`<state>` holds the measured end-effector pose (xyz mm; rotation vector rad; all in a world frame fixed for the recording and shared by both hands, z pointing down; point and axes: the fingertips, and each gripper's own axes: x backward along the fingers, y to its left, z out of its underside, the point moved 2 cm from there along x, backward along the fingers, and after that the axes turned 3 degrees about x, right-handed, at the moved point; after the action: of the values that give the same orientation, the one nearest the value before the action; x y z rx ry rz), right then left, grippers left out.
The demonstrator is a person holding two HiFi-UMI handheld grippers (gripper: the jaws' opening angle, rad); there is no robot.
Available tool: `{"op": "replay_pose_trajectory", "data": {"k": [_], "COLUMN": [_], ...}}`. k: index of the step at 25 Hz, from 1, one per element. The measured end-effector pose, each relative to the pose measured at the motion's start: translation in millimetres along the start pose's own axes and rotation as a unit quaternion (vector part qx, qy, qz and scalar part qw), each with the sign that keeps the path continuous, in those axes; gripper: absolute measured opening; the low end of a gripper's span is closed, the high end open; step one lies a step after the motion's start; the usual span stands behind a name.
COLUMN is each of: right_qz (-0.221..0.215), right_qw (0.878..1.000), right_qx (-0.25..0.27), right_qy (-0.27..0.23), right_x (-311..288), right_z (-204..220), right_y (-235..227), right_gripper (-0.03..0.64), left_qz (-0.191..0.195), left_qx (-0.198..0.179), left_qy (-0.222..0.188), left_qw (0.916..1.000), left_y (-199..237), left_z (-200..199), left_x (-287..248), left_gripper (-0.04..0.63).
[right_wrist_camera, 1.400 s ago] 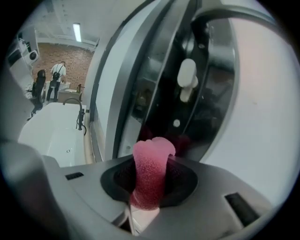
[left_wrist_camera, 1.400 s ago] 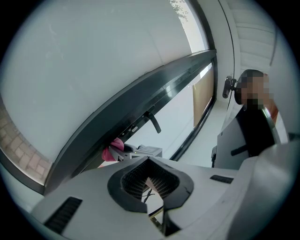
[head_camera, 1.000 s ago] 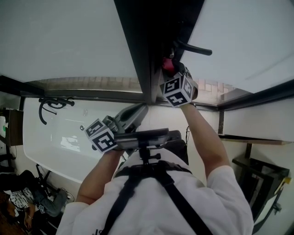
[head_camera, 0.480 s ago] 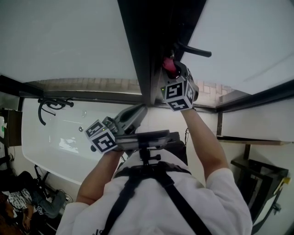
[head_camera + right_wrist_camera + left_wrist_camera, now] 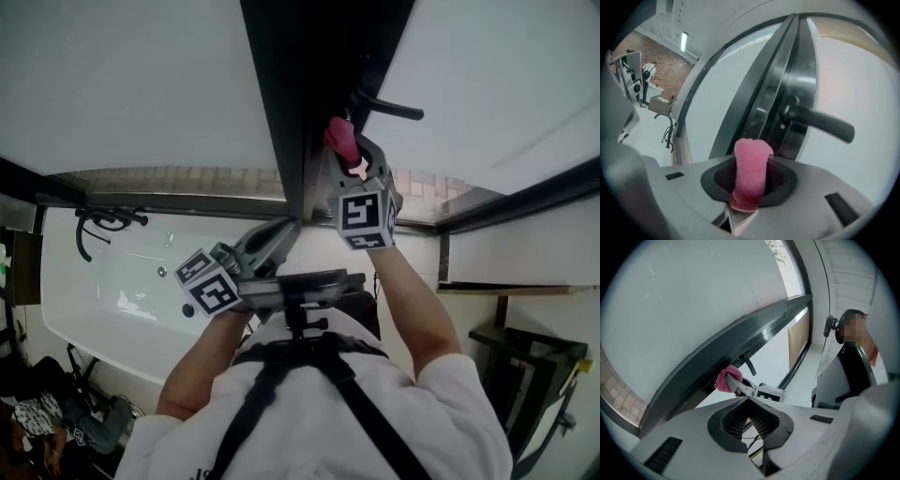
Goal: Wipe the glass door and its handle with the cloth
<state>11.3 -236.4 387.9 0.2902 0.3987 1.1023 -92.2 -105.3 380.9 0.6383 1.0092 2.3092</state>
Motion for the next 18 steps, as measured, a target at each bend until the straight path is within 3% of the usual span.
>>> {"op": "replay_pose_trajectory", "data": {"k": [3,7,12,18], "right_qz": [0.007,0.024,0.047,0.014], "right_qw": [1.0,1.0,0.996,0.992], "right_qx": [-0.006,0.003,0.073,0.079], "right_qy": [-0.02,0.004,0.02,0.095], "right_x": [2.7,-8.7,-12.3,-20.5], "right_z": [-21.6,-17.8,-17.9,22.5], "right_y": [-5.2,-10.5,-8.7,2.5], "right_gripper": [0.098,0.098,0.1,0.098], "left_qz": [0.004,0.006,0.009,0.018], "left_qx": [-0.001,-0.001,-0.002,-0.001], "left_qy": [-0.001,-0.003,-0.004,-0.009], "left_qw": [1.0,1.0,0.9999,0.9998], "left_y": [-1.8,-3.1,-2.3,-4.8], "left_z": [-0.5,-0.9,-1.0,-1.7], "left_x": [0.6,1.7,5.1,6.0], "left_gripper": [-0.008,-0.008,-0.008,-0.008]}}
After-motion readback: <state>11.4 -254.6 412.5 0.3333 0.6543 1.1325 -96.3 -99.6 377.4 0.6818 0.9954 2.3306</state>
